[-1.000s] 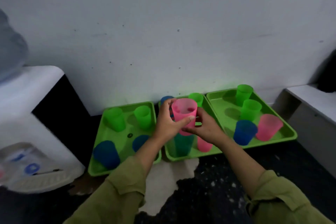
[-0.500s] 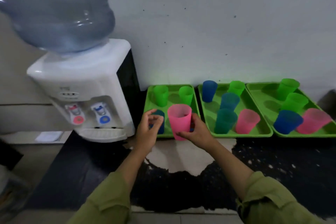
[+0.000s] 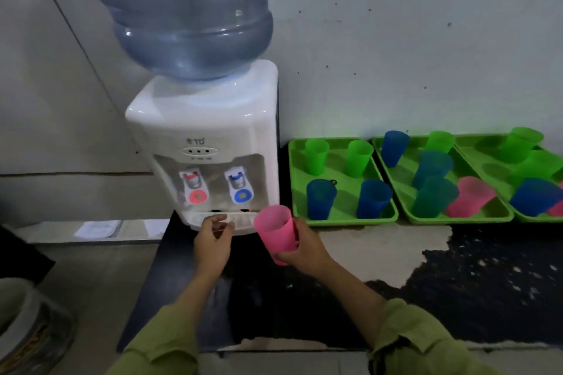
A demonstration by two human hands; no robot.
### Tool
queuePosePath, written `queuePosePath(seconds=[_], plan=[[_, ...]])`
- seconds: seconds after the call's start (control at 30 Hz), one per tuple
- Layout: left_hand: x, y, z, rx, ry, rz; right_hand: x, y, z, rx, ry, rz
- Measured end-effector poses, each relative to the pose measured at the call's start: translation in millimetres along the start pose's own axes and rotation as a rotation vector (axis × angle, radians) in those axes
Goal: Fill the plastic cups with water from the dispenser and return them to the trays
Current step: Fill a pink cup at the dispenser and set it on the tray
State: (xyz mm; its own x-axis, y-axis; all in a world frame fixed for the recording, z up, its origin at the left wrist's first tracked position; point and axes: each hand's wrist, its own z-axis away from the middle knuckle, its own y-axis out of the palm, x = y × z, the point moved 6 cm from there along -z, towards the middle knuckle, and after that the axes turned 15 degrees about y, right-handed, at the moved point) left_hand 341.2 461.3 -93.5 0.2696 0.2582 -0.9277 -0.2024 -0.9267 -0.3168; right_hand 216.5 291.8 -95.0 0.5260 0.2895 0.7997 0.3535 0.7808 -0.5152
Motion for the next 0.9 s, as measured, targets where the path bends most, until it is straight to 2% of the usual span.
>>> queuePosePath(seconds=[0.27,0.53,0.77,0.9], plan=[[28.1,-51.4,-47.0,0.07,0.048,-0.017,44.9,90.7,-21.1,-0.076,0.101,0.002],[24.7,-72.3,-72.3,0.076,0.135,-0.046,72.6,124.8,-48.8,-0.208,0.177,-0.061],[33.4,-78.3,-83.7,0.11,0.141,-0.015,94.7,142.6,-65.0,-0.128,0.155,-0.15],[39.3,-76.9,-86.9,0.185,0.16,-0.021,104.8,150.4,-76.4,-0.165,0.174,-0.178]])
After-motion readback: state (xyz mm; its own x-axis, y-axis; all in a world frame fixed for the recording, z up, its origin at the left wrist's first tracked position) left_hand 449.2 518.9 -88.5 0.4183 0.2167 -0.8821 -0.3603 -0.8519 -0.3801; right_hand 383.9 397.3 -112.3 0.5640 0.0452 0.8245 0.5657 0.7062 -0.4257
